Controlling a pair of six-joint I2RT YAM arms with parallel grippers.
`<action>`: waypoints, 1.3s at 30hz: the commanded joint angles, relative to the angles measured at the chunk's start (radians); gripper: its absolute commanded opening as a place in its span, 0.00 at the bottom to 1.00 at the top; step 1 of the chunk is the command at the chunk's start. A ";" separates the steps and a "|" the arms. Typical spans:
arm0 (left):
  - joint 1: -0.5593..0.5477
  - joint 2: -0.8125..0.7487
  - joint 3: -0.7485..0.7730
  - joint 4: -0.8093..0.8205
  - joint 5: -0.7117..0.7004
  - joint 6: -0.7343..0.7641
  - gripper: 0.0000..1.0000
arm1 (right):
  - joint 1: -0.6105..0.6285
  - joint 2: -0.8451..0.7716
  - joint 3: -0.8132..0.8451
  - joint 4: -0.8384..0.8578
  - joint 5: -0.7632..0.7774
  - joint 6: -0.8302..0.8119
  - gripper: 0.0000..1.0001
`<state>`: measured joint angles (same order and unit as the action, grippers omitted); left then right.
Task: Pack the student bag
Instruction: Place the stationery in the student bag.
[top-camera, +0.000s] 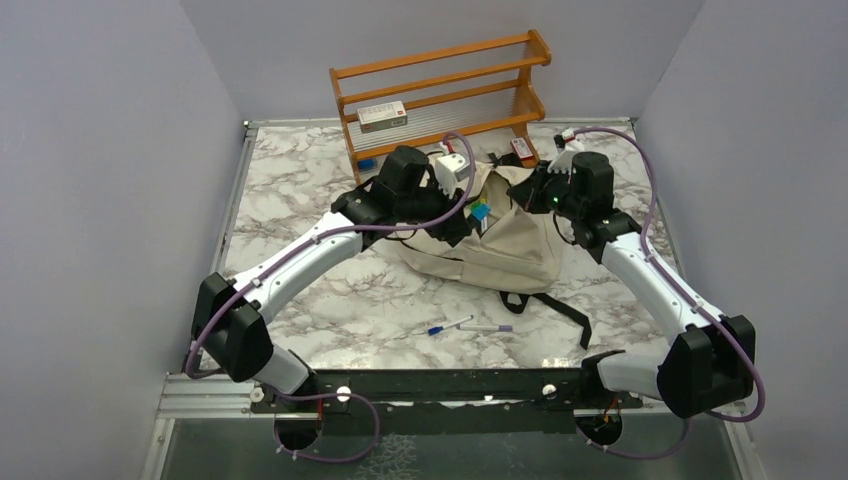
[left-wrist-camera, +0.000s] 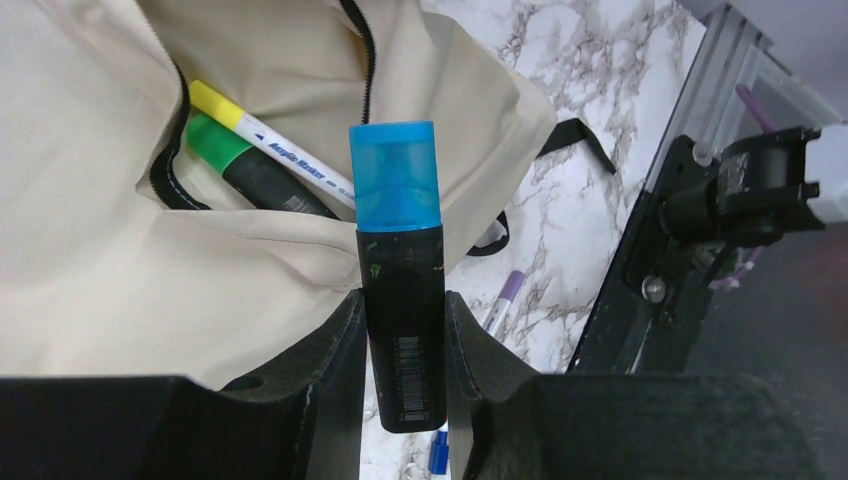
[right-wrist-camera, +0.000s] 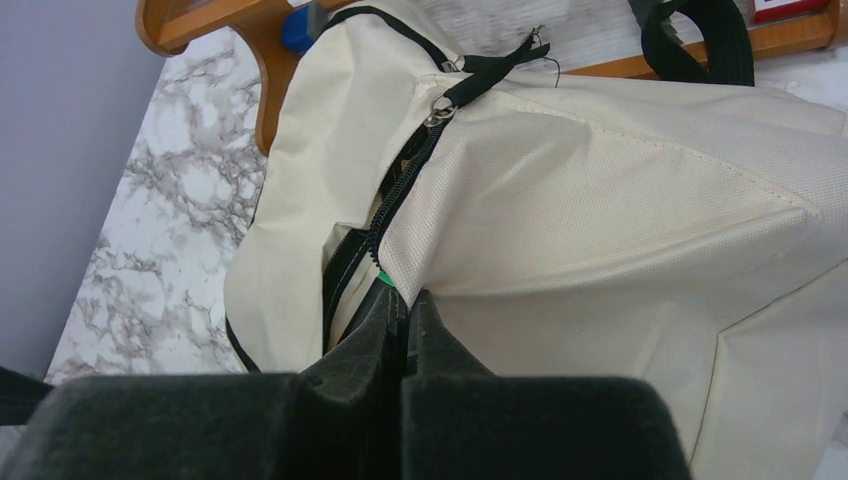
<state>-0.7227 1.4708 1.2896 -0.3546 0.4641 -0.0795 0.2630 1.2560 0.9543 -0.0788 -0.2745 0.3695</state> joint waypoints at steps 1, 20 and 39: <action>0.035 0.061 0.092 -0.085 0.038 -0.106 0.00 | 0.004 -0.040 -0.004 0.015 0.006 0.005 0.01; 0.057 0.303 0.294 -0.102 -0.029 -0.250 0.00 | 0.004 -0.049 -0.020 0.066 -0.066 0.028 0.01; 0.055 0.554 0.580 -0.090 -0.019 -0.387 0.00 | 0.004 -0.069 -0.011 0.096 -0.110 0.041 0.01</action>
<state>-0.6693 1.9804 1.7908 -0.4709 0.4149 -0.4286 0.2630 1.2209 0.9264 -0.0612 -0.3256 0.3927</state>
